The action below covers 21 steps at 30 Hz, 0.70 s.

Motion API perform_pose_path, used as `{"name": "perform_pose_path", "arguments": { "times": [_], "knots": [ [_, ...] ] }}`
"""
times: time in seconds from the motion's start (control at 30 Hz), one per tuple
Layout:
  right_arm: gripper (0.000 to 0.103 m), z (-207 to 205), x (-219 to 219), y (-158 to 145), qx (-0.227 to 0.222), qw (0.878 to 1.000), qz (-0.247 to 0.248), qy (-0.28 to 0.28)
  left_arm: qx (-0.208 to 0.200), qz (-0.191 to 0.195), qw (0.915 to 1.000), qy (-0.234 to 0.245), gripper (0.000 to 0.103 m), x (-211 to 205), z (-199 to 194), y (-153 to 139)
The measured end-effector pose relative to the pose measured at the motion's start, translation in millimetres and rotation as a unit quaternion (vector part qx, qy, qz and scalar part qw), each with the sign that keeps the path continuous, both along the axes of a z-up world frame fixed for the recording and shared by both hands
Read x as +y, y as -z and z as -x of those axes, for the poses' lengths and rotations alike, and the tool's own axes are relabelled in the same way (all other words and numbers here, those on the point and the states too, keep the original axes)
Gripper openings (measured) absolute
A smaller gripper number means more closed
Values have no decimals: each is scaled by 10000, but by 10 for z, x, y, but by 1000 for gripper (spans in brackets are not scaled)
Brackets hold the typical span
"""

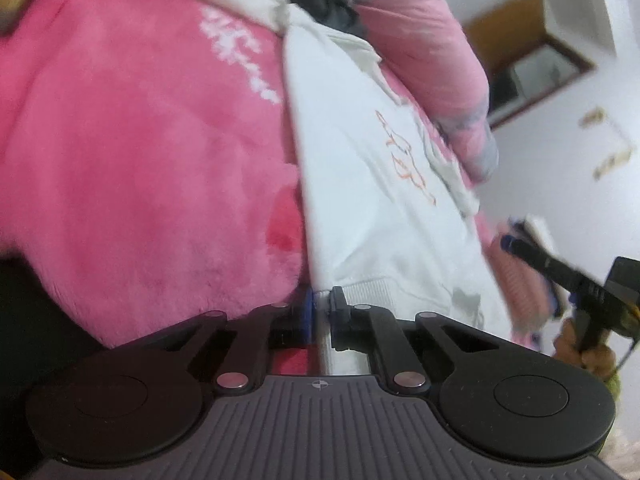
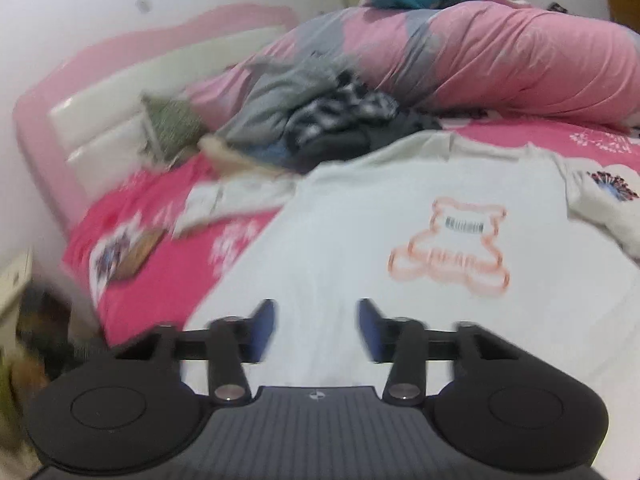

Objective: Fold clothes

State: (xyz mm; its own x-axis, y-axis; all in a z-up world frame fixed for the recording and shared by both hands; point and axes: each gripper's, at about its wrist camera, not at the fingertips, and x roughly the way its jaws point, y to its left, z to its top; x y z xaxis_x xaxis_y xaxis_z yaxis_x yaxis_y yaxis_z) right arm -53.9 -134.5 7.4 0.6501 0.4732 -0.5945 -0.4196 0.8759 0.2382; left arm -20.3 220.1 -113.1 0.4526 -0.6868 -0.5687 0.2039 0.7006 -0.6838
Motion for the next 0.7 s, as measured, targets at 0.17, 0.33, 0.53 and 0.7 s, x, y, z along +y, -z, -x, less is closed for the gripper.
{"name": "perform_pose_path", "arguments": {
  "times": [0.17,0.33,0.53,0.7],
  "knots": [
    [17,238,557,286,-201,9932,347,-1091,-415,-803,9950,426,6,-139,-11,-165],
    [17,232,1049,831,-116,9717,1388,-1908,-283,-728,9955,542,8,-77,-14,-76],
    [17,147,1153,565,-628,9701,1323,-1935,-294,-765,9952,529,11,-74,18,-109],
    [17,87,1304,543,-964,9638,1235,-2156,-375,-932,9933,564,11,-128,12,-133]
  ]
}}
